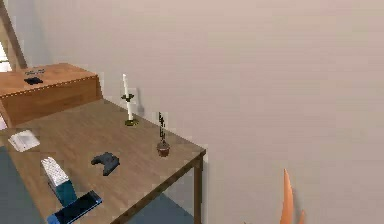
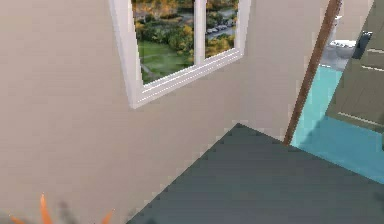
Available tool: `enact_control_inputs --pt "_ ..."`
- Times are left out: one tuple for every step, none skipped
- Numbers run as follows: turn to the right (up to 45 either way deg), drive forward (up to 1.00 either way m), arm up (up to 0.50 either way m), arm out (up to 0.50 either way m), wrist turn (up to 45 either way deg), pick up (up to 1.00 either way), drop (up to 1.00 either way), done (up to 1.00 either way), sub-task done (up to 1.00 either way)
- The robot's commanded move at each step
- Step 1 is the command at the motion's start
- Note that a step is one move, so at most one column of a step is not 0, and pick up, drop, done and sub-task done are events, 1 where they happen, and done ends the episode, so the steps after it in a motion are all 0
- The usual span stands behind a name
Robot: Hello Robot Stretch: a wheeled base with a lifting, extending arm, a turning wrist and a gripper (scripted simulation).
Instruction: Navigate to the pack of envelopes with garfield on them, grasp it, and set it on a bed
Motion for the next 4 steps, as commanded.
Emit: enact_control_inputs --pt "12.0 0.00 0.00 0.00 0.0 0.00 0.00 0.00 0.00" --pt "0.0 0.05 0.00 0.00 0.0 0.00 0.00 0.00 0.00" --pt "-45.0 0.00 0.00 0.00 0.0 0.00 0.00 0.00 0.00" --pt "-45.0 0.00 0.00 0.00 0.0 0.00 0.00 0.00 0.00"
